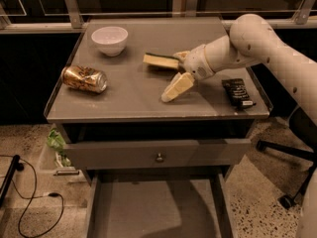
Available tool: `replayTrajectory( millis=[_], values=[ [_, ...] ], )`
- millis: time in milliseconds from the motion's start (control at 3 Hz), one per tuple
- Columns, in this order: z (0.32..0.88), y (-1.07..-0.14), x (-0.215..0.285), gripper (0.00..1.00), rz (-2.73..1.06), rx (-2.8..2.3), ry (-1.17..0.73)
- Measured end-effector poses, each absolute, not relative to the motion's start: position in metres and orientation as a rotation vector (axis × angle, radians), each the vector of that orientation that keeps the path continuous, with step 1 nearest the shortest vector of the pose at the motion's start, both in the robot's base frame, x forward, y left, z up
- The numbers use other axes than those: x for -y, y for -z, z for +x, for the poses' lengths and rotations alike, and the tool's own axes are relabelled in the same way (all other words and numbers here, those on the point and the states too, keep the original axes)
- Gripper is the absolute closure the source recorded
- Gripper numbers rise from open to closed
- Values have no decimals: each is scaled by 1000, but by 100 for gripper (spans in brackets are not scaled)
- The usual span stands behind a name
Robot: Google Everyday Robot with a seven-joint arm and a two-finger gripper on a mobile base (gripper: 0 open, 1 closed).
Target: Place sponge into middle drawer
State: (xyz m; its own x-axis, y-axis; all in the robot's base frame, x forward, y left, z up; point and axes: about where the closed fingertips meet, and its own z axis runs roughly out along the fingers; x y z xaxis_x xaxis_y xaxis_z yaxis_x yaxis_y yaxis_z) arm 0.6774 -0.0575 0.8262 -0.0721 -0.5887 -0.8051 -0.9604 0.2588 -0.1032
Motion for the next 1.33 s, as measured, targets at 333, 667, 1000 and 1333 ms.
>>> replayTrajectory(
  millis=[333, 667, 1000, 1333],
  values=[
    [682, -825, 50, 0, -1403, -1755, -670],
    [682, -825, 49, 0, -1404, -1755, -671],
    [681, -849, 43, 0, -1451, -1750, -621],
    [679, -875, 40, 0, -1496, -1737, -553]
  ],
)
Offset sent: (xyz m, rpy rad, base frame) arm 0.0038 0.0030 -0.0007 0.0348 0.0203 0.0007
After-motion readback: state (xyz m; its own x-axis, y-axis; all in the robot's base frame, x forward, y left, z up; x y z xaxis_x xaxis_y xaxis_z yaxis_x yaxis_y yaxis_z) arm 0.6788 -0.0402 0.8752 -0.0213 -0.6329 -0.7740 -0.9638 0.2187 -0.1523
